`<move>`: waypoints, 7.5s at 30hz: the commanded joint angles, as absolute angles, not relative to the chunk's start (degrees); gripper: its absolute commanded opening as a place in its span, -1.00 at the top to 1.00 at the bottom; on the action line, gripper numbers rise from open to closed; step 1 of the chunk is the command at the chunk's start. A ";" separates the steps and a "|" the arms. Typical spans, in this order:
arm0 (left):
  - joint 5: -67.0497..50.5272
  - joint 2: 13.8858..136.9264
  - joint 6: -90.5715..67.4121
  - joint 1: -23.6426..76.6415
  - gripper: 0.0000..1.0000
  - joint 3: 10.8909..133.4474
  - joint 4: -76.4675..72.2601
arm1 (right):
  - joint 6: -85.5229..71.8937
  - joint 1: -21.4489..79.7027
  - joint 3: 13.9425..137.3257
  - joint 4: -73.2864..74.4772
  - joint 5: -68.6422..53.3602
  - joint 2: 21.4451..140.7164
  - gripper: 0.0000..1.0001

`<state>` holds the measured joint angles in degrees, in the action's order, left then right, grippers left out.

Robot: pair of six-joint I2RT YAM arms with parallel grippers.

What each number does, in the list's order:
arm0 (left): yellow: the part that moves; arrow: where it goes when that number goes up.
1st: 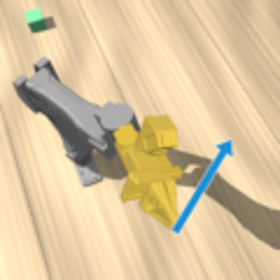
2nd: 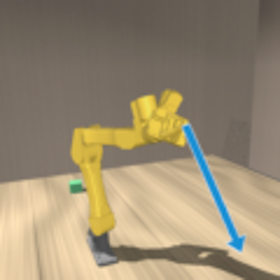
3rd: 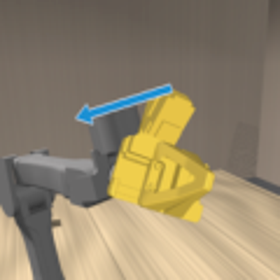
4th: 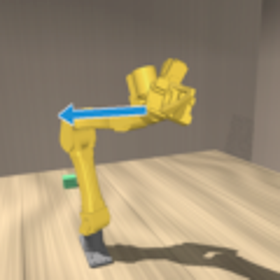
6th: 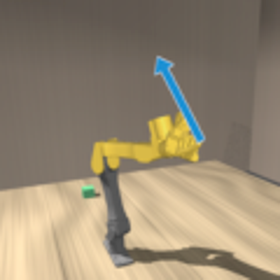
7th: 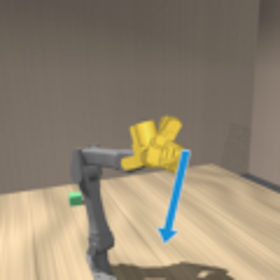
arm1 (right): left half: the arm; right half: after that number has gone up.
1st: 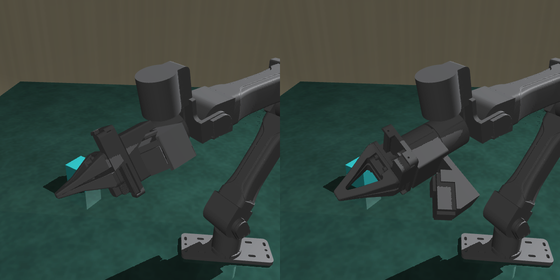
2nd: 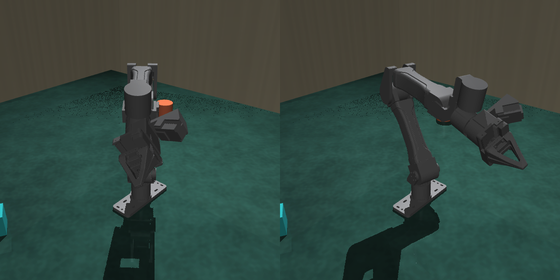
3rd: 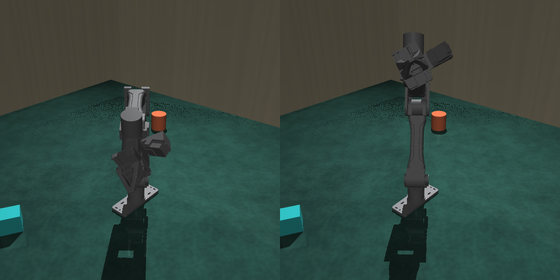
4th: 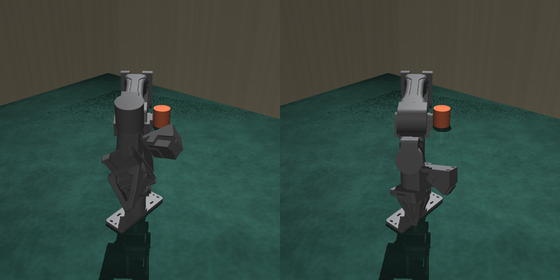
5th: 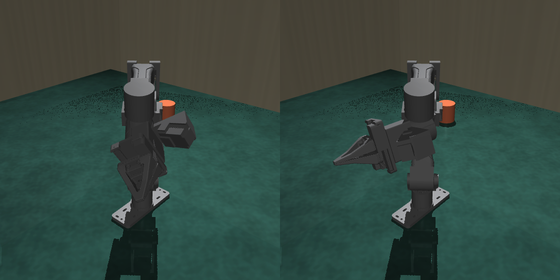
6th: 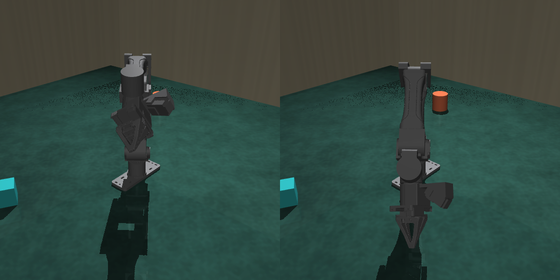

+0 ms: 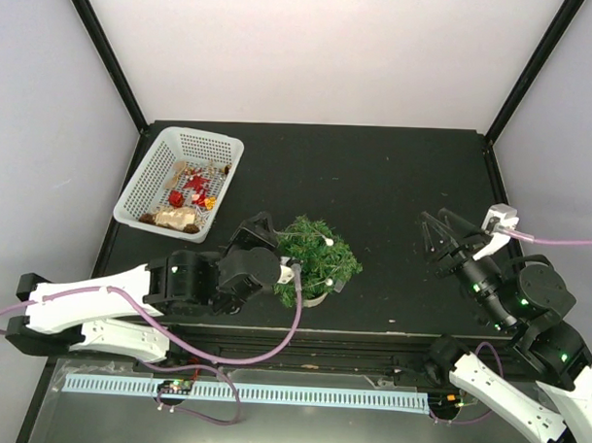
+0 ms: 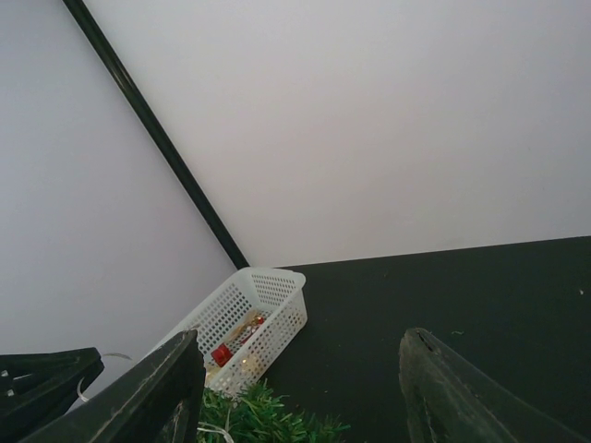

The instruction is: Decorate the small christmas tree

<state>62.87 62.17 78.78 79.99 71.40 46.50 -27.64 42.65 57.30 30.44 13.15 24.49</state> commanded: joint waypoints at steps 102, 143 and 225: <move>-17.56 65.67 58.37 5.14 -0.31 46.22 59.33 | -24.50 30.77 55.19 25.71 -8.23 64.17 -0.30; -9.96 92.21 43.17 -7.95 -0.16 65.34 46.35 | -24.04 29.88 57.47 25.49 -8.43 69.64 -0.31; -21.61 103.80 50.68 -1.10 0.76 73.84 54.50 | -23.63 29.62 59.91 24.62 -9.47 76.20 -0.31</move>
